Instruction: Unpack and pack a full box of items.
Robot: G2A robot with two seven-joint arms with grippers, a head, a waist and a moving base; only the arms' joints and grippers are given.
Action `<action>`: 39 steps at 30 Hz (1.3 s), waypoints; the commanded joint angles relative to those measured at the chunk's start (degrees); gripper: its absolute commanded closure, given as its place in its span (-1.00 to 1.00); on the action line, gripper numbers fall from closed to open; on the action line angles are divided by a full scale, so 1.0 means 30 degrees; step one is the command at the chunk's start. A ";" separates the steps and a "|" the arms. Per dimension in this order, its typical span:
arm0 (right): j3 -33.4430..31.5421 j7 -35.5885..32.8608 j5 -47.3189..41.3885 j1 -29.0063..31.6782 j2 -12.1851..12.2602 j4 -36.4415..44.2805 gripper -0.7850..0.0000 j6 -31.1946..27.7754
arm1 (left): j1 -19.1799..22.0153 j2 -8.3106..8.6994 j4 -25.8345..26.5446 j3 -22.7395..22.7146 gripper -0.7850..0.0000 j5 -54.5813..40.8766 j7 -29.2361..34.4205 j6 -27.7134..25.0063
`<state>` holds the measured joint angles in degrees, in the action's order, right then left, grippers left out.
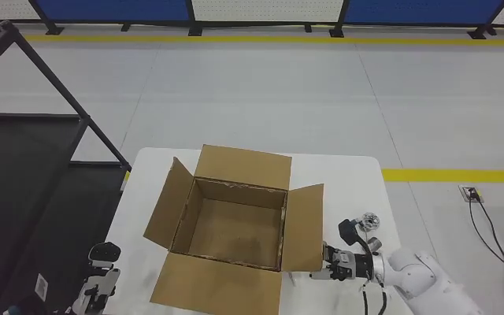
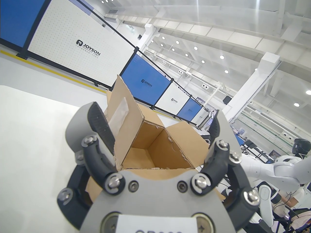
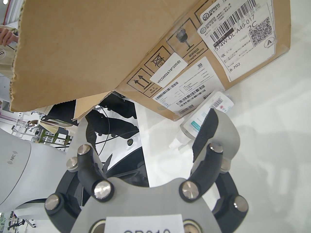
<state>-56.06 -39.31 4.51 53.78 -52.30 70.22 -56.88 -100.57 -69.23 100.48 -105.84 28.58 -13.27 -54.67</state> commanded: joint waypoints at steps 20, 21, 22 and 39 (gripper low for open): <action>0.2234 0.3996 0.3159 -0.3026 -0.1859 -0.1945 -1.00 0.4993 | 0.0000 0.0001 -0.0001 0.0001 -1.00 -0.0004 0.0002 -0.0002; 0.2389 0.4076 0.3322 -0.3200 -0.1967 -0.2022 -1.00 0.5158 | 0.0000 0.0001 -0.0001 0.0001 -1.00 -0.0004 0.0002 -0.0002; 0.2560 0.4102 0.3525 -0.3352 -0.2071 -0.2073 -1.00 0.5285 | 0.0000 0.0001 -0.0001 0.0001 -1.00 -0.0004 0.0002 -0.0002; 0.3858 0.5326 0.5347 -0.4636 -0.3327 -0.2447 -1.00 0.6660 | 0.0000 0.0001 -0.0001 0.0001 -1.00 -0.0004 0.0002 -0.0002</action>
<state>-44.55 -23.76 20.21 39.89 -62.15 62.79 -37.07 -100.57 -69.23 100.48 -105.84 28.57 -13.26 -54.68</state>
